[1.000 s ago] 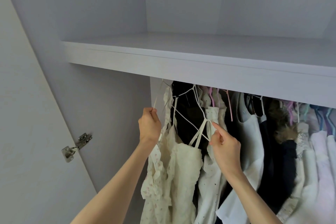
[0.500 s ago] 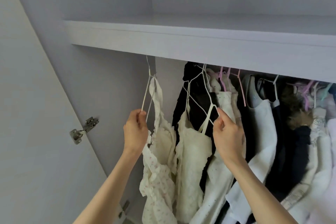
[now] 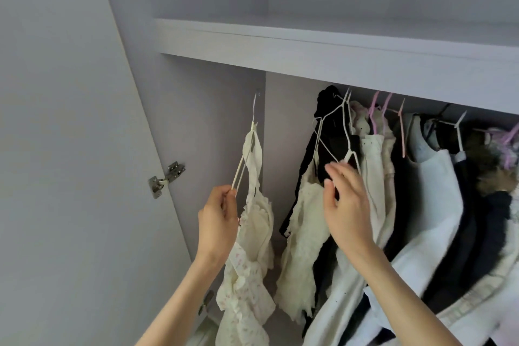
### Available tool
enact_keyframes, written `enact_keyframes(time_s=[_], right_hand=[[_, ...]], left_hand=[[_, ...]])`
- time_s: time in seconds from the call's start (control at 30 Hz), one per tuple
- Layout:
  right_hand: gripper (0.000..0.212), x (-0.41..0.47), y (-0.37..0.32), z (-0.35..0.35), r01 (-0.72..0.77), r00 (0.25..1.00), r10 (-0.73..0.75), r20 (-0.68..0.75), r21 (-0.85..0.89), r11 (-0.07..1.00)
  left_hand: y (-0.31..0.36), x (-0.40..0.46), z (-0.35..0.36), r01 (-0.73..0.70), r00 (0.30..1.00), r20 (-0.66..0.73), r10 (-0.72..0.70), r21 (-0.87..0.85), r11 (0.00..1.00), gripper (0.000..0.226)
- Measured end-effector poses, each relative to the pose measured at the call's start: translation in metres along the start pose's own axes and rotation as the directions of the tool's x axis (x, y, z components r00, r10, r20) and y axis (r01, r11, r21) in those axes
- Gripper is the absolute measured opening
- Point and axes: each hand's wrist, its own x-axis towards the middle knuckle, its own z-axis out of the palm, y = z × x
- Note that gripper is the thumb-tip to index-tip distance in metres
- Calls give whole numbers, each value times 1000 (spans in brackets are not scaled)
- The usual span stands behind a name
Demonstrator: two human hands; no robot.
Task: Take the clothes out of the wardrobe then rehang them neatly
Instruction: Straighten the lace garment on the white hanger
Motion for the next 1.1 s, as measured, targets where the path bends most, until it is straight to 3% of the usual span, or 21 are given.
enact_keyframes(time_s=[0.07, 0.1, 0.2, 0.3, 0.37, 0.5, 0.6, 0.7, 0.83, 0.93, 1.03, 1.1], right_hand=[[30, 5, -35, 5, -154, 972, 117, 204, 178, 972], [32, 8, -54, 11, -273, 923, 179, 340, 255, 927], [44, 13, -118, 38, -612, 717, 231, 658, 435, 660], [37, 10, -175, 58, -774, 619, 231, 750, 536, 337], [17, 10, -198, 63, -830, 554, 249, 794, 505, 235], [13, -17, -212, 68, -874, 466, 238, 852, 402, 273], [19, -49, -215, 70, -834, 434, 230, 871, 291, 469], [12, -74, -211, 69, -764, 447, 278, 850, 201, 614], [22, -105, -198, 63, -599, 547, 285, 787, 130, 790], [26, -111, -212, 61, -472, 580, 139, 803, 191, 861], [26, -100, -237, 67, -389, 586, -54, 809, 339, 857], [24, -95, -256, 73, -368, 580, -148, 801, 421, 829]], left_hand=[[-1, -11, -15, 1, 1000, -31, -2, -12, 1000, 14], [-2, -18, -23, 5, 999, -51, -6, -15, 1000, 15], [-4, -43, -45, 15, 995, -98, -17, -21, 1000, 18], [-8, -69, -65, -8, 992, -128, 8, -1, 1000, 24], [-14, -85, -80, 2, 991, -133, -2, 0, 1000, 24], [-26, -110, -116, 62, 997, 55, -62, 3, 998, 17], [-37, -117, -148, 1, 974, 222, -36, 157, 988, 23], [-55, -119, -183, -3, 987, 155, -44, 289, 957, 22], [-77, -124, -221, 42, 997, 38, -65, 439, 898, 24], [-91, -132, -242, 15, 999, 15, -29, 596, 803, 30], [-104, -150, -265, 22, 999, -32, 4, 769, 639, 33], [-107, -169, -281, 72, 989, -133, 66, 818, 571, 42]])
